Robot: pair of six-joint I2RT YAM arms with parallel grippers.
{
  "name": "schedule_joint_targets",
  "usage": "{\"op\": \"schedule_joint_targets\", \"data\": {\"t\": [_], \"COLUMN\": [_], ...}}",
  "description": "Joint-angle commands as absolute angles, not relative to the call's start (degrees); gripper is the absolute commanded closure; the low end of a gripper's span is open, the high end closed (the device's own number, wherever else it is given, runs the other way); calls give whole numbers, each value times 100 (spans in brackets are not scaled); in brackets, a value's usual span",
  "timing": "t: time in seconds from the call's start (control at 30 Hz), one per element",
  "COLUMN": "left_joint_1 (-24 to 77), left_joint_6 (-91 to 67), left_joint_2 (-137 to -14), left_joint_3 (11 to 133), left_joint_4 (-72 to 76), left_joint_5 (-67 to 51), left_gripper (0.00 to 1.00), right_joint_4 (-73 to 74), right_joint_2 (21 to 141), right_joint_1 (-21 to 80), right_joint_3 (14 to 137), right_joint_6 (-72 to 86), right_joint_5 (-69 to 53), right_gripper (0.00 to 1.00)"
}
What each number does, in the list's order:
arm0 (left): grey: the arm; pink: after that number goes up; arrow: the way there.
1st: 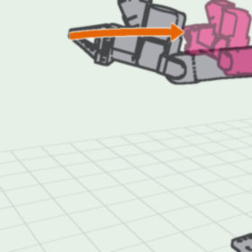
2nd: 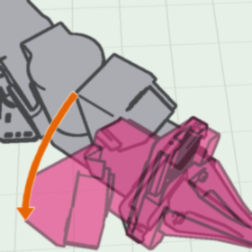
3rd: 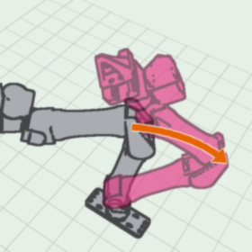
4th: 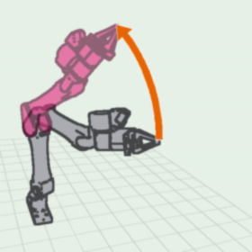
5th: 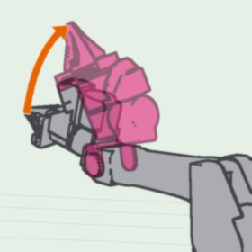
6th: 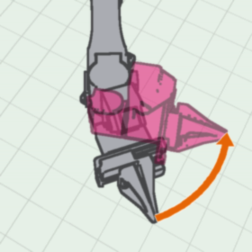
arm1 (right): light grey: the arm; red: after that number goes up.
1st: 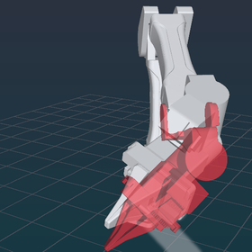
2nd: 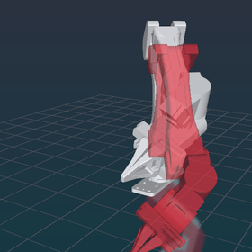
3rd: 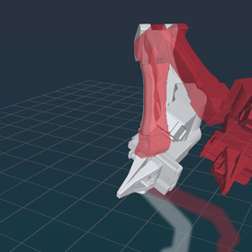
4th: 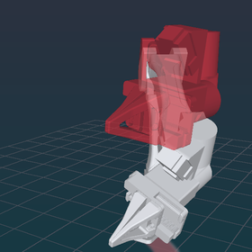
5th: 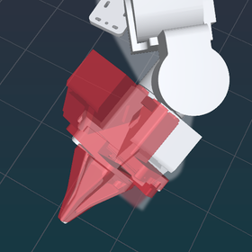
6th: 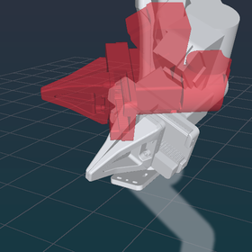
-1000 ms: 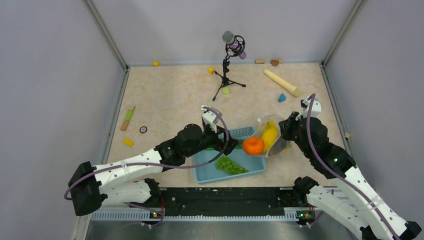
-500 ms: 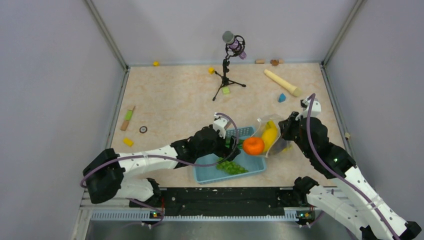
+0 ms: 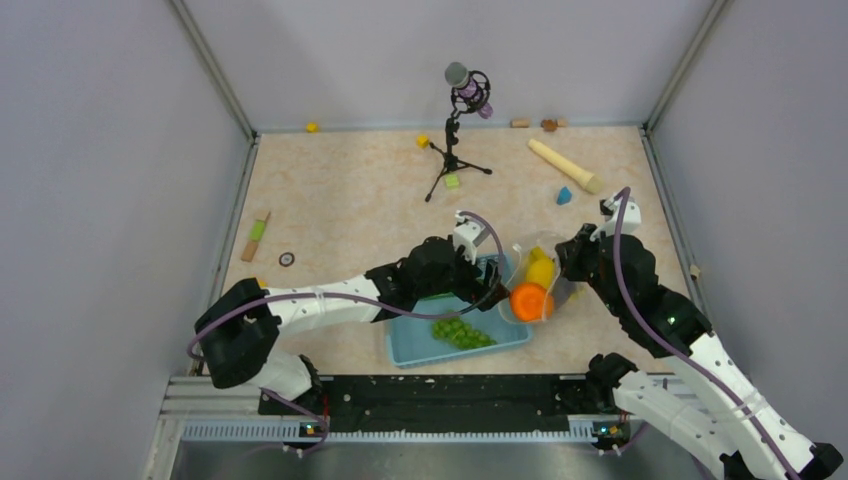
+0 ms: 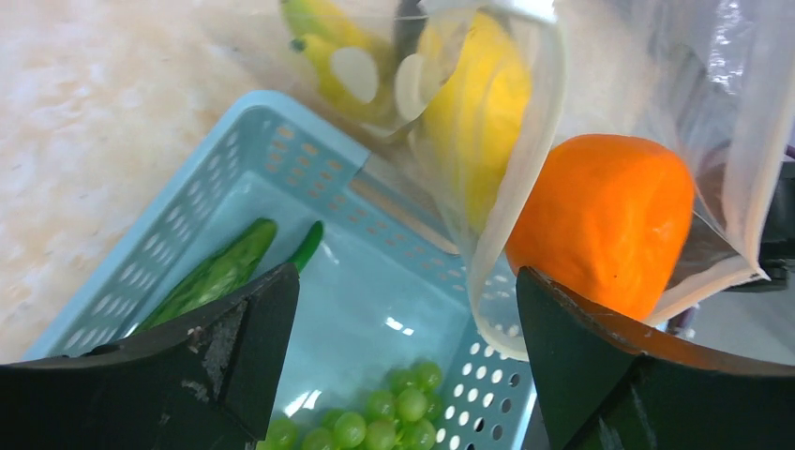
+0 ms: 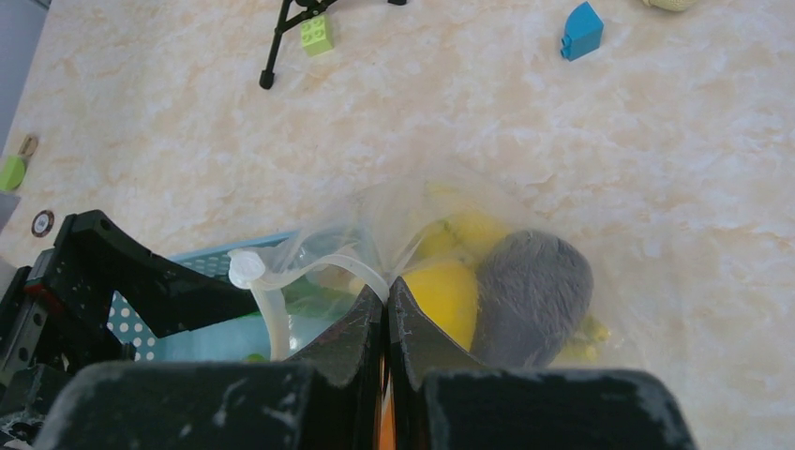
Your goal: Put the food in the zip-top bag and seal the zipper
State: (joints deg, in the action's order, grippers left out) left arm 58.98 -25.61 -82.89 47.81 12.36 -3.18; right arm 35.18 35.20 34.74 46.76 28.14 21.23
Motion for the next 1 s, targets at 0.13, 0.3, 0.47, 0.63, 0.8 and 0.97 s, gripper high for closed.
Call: {"op": "schedule_joint_targets", "data": {"t": [0.13,0.3,0.47,0.63,0.8,0.97], "left_joint_1": [5911,5917,5944,5963,5965,5961], "left_joint_6": [-2556,-2732,-2916,-2917,-2891,-2864], "left_joint_2": [-8649,-8667,-8997,-9130,-9017,-8815], "left_joint_3": [5092,5059,5255,5344,5318,5424], "left_joint_4": [1745,1722,1797,1636,1738,1709], "left_joint_5": [-1453,-1588,-1751,-1560,-1729,-1998], "left_gripper": [13,25,37,51,100,100], "right_joint_4": [3203,3204,3208,3204,3201,3449], "right_joint_2": [3434,3428,3432,3421,3437,3457], "right_joint_1": [3445,3447,3445,3445,3445,3446], "right_joint_3": [4687,4676,4680,4676,4697,4880], "right_joint_6": [2812,2812,2812,2813,2811,2856], "right_joint_5": [2077,2086,2109,2111,2135,2477], "right_gripper": [100,100,100,100,100,100]}}
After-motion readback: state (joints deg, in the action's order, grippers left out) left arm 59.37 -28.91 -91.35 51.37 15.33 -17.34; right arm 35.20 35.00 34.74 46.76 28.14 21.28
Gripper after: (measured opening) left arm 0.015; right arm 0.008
